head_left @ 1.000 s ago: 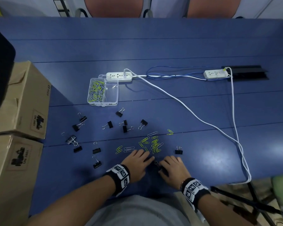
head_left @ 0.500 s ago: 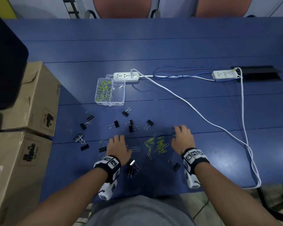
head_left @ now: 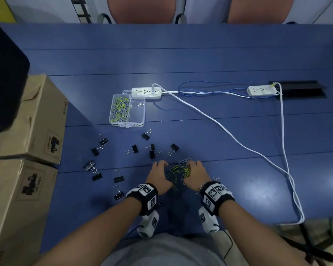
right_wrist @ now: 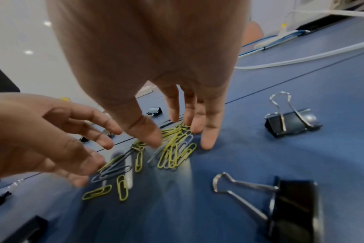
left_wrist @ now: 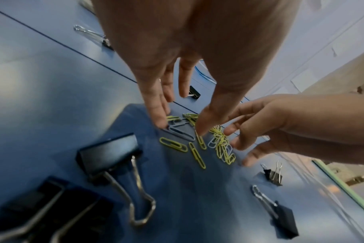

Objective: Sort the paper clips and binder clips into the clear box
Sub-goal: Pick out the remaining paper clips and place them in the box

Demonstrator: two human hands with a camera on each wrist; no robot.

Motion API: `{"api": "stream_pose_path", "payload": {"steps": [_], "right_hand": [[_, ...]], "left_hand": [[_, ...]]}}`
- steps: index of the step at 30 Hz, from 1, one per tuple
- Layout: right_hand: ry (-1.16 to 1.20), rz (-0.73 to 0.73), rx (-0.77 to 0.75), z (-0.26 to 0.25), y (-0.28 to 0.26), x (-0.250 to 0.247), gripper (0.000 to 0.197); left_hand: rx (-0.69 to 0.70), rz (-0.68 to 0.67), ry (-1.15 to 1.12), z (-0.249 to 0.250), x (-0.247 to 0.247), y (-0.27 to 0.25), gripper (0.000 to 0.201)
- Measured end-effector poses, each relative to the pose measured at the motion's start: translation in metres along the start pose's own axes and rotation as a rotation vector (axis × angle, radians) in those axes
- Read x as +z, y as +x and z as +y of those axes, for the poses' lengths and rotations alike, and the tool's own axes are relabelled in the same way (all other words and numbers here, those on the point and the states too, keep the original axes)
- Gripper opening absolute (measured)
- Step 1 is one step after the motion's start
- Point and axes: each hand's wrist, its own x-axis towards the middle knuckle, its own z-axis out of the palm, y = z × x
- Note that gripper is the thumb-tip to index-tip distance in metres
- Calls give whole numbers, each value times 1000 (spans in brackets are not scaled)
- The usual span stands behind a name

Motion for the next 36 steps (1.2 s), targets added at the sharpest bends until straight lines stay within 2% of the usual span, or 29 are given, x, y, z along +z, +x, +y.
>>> {"api": "stream_pose_path", "payload": {"steps": [4,6,9,13,16,19,26,31,36], "right_hand": [[-145,3,-42,12,-8,3,108],[-238,17,-81,12,-9,4,112],[-255,51,-155,13,-8,6,93],[-221,93,-235,15,-7,6,52],[-229,88,-253,11,-10,5,36],[-270,76,-243,9,-9,4,30],[-348,32,-259,1,-4,-2,22],[-381,-28,-229,0,-1,-4,23],[-205,-25,-149,4,3,-9,12]], "left_hand": [[-53,-66,327,1,0,-2,97],[-43,-104,436,5,4,-2,109],[48,-114,492,10,10,3,101],[189,-136,492,8,12,7,64],[245,-142,479,8,9,9,41],[288,-183,507,11,3,12,26],[293,-277,578,16,-8,18,27],[296,-247,623,15,-9,21,24],[296,-193,686,9,-15,23,14]]}}
